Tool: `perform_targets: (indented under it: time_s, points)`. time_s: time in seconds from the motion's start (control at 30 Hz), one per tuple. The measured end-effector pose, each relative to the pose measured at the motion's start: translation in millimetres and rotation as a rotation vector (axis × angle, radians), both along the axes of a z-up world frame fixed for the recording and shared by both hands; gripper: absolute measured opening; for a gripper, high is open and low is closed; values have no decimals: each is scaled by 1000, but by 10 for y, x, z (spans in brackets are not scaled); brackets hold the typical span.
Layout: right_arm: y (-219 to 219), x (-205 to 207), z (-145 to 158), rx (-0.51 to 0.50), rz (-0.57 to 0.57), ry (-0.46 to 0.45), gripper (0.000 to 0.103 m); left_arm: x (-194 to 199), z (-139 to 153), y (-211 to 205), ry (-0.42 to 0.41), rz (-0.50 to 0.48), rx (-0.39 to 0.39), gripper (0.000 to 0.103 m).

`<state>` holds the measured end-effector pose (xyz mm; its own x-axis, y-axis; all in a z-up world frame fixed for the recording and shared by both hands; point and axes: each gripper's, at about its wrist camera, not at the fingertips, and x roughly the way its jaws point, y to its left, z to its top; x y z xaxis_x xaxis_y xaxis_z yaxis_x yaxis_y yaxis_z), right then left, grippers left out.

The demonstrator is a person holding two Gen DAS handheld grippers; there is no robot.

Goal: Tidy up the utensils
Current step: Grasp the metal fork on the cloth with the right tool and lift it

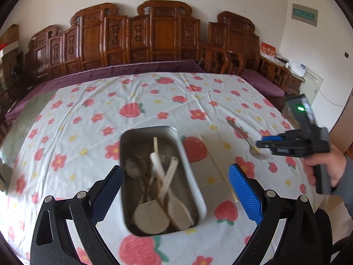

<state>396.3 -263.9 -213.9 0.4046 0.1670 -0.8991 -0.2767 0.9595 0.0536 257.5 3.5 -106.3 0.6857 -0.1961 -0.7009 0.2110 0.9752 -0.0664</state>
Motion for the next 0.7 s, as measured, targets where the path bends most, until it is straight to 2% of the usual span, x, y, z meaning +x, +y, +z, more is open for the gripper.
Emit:
perform_targets:
  time_s: [0.17, 0.3, 0.43, 0.5, 0.53, 0.7]
  points:
    - [61, 234, -223, -19, 3, 58, 29, 92, -52, -254, 24, -36, 16, 93]
    - [176, 329, -320, -96, 32, 64, 29, 147, -108, -404, 46, -57, 29, 93]
    - [159, 409, -318, -84, 28, 69, 29, 199, -202, -541, 86, -73, 33, 93]
    - [142, 422, -314, -75, 18, 80, 22, 228, -261, -592, 112, -78, 31, 93]
    - [139, 422, -316, -77, 17, 85, 10, 245, -288, -616, 125, -79, 30, 93]
    - [53, 260, -305, -70, 16, 114, 8, 293, -358, -735, 163, -93, 33, 90]
